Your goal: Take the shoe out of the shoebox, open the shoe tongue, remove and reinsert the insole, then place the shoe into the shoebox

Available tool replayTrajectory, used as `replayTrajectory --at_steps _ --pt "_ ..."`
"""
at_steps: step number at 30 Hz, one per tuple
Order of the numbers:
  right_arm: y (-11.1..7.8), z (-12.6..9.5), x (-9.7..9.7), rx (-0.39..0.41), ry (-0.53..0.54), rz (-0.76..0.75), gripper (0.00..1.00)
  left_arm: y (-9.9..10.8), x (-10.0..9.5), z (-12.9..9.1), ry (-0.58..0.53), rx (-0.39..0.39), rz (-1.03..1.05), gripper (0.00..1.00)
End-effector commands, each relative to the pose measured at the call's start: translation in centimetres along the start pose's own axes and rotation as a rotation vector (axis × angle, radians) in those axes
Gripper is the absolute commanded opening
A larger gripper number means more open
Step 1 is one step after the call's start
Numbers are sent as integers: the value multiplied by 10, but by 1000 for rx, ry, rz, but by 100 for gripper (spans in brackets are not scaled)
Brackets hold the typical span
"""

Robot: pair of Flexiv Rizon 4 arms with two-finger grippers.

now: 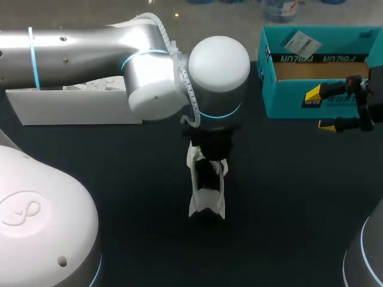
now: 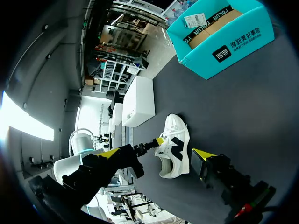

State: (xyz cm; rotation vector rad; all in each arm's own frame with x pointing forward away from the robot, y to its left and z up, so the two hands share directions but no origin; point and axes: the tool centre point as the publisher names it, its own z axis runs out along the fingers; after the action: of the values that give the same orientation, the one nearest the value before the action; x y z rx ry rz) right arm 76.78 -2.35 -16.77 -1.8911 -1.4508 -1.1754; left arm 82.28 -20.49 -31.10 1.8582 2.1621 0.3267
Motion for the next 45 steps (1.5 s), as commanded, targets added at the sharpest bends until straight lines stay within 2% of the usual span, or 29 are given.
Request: replayTrajectory --at_steps 1,7,12,13,16,21,25,29,33,36,41,45 --pt "-1 1 1 -1 -5 2 100 -2 7 -3 -17 -1 8 0" --pt "-1 1 1 -1 -5 2 100 -11 9 2 -25 6 17 0" --pt "-1 1 1 -1 -5 2 100 -20 24 -2 17 10 18 0" --pt "-1 1 1 -1 -5 2 100 -24 29 -2 19 37 12 0" --pt "-1 1 1 -1 -5 2 100 -35 35 -1 44 54 14 0" --pt "-1 1 1 -1 -5 2 100 -49 38 4 87 80 25 0" --pt "-1 1 1 -1 -5 2 100 -45 37 -16 49 57 13 0" --pt "-1 1 1 -1 -5 2 100 -41 26 -30 11 27 9 0" --pt "-1 1 1 -1 -5 2 100 -44 12 -23 25 21 20 0" --pt "-1 1 1 -1 -5 2 100 -51 9 -12 61 33 46 0" --pt "-1 1 1 -1 -5 2 100 -59 20 1 95 53 50 0" --pt "-1 1 1 -1 -5 2 100 -61 33 -3 120 67 19 0"
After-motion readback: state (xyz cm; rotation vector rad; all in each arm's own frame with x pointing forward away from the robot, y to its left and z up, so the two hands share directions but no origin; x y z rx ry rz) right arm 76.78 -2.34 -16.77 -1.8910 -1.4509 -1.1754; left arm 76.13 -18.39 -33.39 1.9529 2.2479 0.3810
